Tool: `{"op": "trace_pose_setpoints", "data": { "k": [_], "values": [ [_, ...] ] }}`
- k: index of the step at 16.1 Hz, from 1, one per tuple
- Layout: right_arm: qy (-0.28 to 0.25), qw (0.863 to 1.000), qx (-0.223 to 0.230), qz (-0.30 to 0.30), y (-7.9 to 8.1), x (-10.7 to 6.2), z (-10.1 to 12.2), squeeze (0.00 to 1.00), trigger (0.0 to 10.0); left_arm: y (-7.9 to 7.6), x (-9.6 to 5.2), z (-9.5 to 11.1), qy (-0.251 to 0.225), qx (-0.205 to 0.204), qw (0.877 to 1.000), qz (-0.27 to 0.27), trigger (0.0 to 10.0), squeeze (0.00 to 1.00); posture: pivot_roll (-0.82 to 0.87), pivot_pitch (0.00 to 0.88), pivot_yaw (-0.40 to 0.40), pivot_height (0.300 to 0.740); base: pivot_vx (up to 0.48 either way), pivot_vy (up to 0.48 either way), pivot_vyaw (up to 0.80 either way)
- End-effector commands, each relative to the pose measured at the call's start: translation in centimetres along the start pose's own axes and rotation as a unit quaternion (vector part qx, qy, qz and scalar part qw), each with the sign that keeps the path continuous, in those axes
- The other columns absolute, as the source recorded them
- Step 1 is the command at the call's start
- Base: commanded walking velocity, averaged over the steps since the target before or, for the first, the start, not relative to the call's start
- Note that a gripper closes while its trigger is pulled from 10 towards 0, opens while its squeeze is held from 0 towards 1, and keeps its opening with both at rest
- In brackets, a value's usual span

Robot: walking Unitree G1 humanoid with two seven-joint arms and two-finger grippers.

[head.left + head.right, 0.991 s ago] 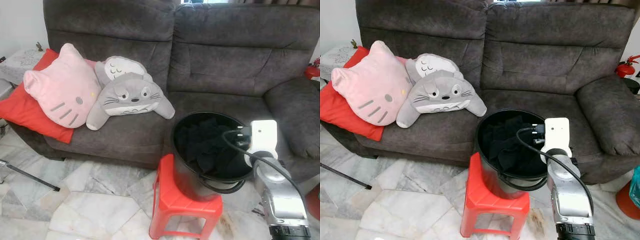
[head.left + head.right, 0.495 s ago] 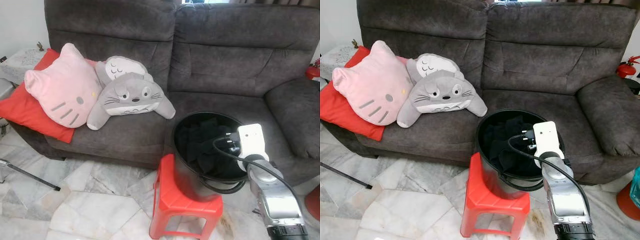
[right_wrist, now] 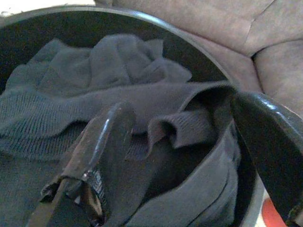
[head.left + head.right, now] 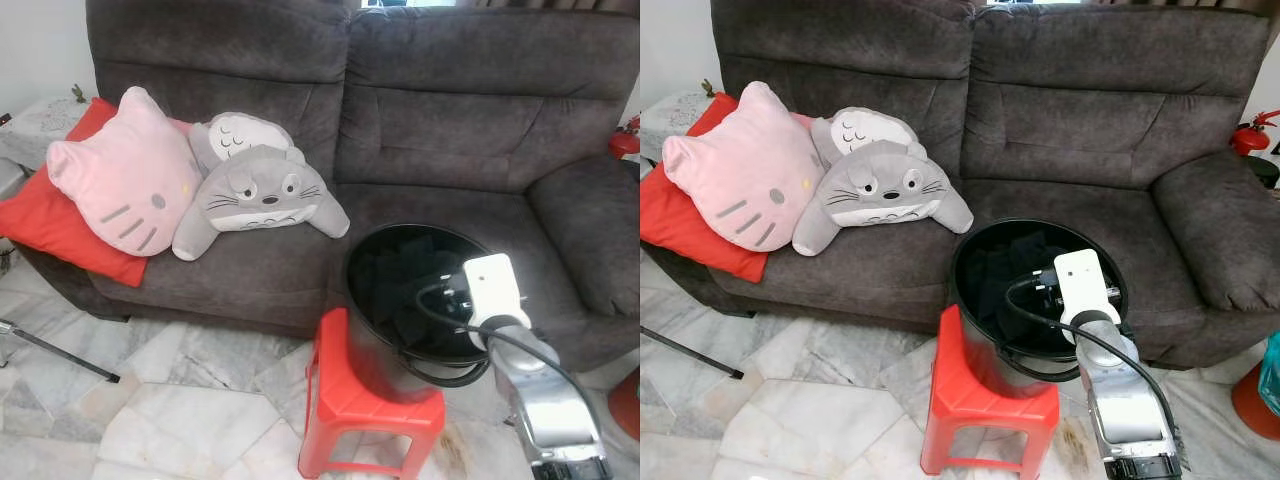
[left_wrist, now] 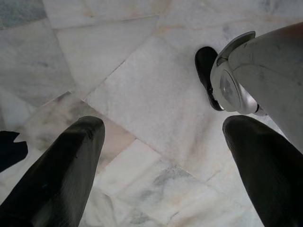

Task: Hang hanger

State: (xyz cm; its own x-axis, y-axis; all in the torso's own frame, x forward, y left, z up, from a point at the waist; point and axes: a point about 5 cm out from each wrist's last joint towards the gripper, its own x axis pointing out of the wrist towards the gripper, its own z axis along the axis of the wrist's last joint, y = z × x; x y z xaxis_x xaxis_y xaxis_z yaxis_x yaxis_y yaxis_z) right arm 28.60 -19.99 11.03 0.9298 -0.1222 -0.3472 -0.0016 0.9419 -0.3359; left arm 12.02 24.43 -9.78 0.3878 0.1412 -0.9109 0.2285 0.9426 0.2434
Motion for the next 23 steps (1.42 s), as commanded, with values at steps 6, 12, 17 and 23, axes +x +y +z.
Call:
{"op": "trace_pose_setpoints", "data": {
  "k": [6,12,17,23],
  "values": [
    [-0.062,0.996,0.028,-0.051,-1.1,-0.5,2.3,0.3,10.0,-0.1,0.0,-0.3,0.008,0.001,1.0,0.003,10.0,0.0,-0.1,0.0,-0.026,0.74,0.0,0.0,0.0],
    [-0.071,0.983,0.084,-0.144,-2.8,-1.6,1.7,0.0,10.0,0.0,0.0,-0.3,0.007,0.001,1.0,0.003,10.0,0.0,-0.1,0.0,-0.027,0.74,0.0,0.0,0.0],
    [-0.027,0.976,0.142,-0.161,-2.3,-1.6,-0.1,0.0,10.0,0.0,0.0,-0.2,0.005,0.002,1.0,0.004,10.0,0.0,-0.1,0.0,-0.024,0.74,0.0,0.0,0.0],
    [0.012,0.97,0.202,-0.138,-0.8,-1.0,-1.5,0.0,10.0,0.0,0.0,-0.2,0.006,0.002,1.0,0.004,10.0,0.0,-0.1,0.0,-0.022,0.74,0.0,0.0,0.0]
  ]
}}
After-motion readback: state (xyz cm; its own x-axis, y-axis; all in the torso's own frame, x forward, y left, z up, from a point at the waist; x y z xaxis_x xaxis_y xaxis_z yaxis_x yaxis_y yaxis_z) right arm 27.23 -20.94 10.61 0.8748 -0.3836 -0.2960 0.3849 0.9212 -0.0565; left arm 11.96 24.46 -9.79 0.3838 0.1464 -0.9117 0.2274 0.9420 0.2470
